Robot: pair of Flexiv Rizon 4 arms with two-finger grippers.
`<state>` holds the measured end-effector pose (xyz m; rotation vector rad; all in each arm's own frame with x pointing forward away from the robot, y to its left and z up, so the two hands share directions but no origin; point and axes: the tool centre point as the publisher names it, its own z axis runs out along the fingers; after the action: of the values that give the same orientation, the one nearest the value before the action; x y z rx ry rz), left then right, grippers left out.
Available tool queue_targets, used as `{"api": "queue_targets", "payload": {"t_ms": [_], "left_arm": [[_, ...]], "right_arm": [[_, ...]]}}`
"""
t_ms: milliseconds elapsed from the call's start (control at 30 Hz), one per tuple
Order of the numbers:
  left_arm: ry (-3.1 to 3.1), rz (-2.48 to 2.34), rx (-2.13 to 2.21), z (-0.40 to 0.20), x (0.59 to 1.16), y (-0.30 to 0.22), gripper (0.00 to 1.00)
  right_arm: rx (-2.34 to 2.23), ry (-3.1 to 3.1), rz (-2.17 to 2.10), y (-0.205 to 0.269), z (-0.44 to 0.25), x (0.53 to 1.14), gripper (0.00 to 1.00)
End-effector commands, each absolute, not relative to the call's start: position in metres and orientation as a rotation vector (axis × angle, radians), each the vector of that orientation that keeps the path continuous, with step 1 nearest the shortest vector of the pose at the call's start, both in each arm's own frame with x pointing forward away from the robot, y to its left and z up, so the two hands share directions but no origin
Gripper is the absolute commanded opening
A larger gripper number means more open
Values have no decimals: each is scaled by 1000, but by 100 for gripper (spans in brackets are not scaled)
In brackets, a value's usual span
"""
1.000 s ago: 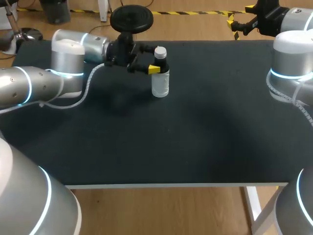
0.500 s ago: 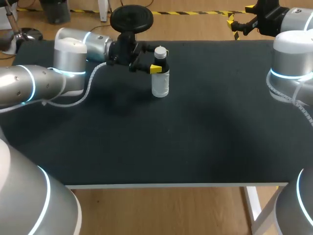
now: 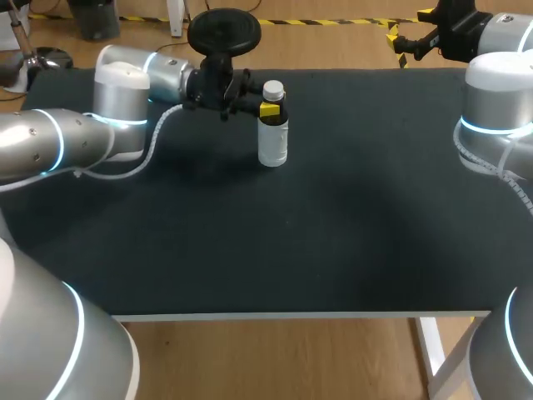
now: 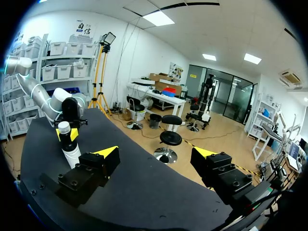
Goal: Unscrew the bottle cap
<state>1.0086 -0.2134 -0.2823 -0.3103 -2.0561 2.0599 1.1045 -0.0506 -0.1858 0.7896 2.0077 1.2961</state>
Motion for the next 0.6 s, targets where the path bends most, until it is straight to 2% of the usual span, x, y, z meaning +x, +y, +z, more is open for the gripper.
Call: {"api": "queue_targets", "payload": {"t_ms": [33,600], "left_arm": [[-2048,2063,-329,-283,1013,-213,0],[-2048,2094,-308,-283,1013,-205,0]], "right_arm": [[791,2009,1294,-50,-185,1104,100],[791,2009,1294,-50,-185,1104,100]]}}
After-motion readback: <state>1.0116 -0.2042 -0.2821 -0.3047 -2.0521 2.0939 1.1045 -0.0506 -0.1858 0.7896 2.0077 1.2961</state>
